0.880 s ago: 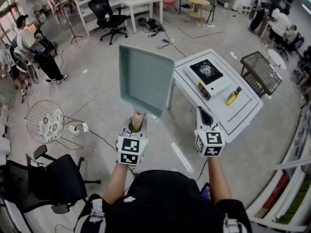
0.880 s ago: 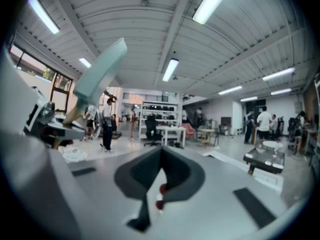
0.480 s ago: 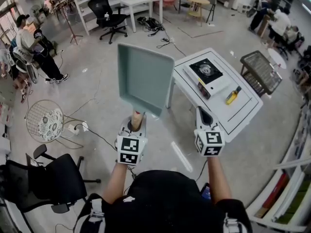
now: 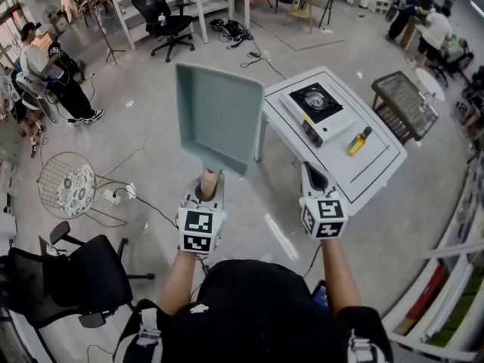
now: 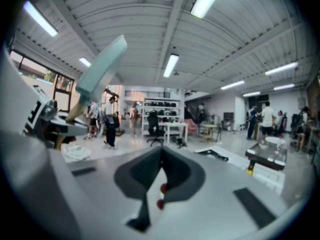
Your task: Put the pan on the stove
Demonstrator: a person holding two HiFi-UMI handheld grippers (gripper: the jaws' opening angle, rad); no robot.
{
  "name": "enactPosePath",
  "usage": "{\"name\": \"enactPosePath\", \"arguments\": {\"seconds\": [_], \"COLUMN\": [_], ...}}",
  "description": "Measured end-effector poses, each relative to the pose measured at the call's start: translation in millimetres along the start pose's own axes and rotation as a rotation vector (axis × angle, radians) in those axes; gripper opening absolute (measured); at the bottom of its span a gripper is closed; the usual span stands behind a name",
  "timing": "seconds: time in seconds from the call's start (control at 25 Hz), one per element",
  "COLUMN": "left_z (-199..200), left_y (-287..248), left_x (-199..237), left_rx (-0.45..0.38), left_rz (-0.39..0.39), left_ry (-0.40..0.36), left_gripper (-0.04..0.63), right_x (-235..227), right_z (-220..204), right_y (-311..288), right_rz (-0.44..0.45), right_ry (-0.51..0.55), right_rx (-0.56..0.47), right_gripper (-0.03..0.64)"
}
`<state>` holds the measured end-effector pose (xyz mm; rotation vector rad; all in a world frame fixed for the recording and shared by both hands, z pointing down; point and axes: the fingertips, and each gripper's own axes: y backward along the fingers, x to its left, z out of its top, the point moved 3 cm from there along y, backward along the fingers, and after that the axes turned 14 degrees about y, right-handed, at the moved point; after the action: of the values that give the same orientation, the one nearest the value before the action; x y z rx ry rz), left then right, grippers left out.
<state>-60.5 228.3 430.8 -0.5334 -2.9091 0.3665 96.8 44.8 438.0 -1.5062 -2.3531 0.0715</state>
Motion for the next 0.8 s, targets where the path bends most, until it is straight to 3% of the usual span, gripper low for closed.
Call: {"name": "enactPosePath", "arguments": {"seconds": [0.24, 0.8], "left_z": [-7, -7], "left_y": [-17, -58], "left_x": [-21, -56], "left_rx": [0.013, 0.034], "left_rz": [0.017, 0.010], "left_ry": [0.019, -0.027], "left_gripper": [0.025, 0.025], "right_x": [-23, -68], "right_z": [-21, -57], "right_y": [4, 6], "right_rz": [0.013, 0.004], "right_ry": [-0.011, -0.050], "right_rx": [0.014, 0.030], "right_gripper": [0.035, 0.035]}}
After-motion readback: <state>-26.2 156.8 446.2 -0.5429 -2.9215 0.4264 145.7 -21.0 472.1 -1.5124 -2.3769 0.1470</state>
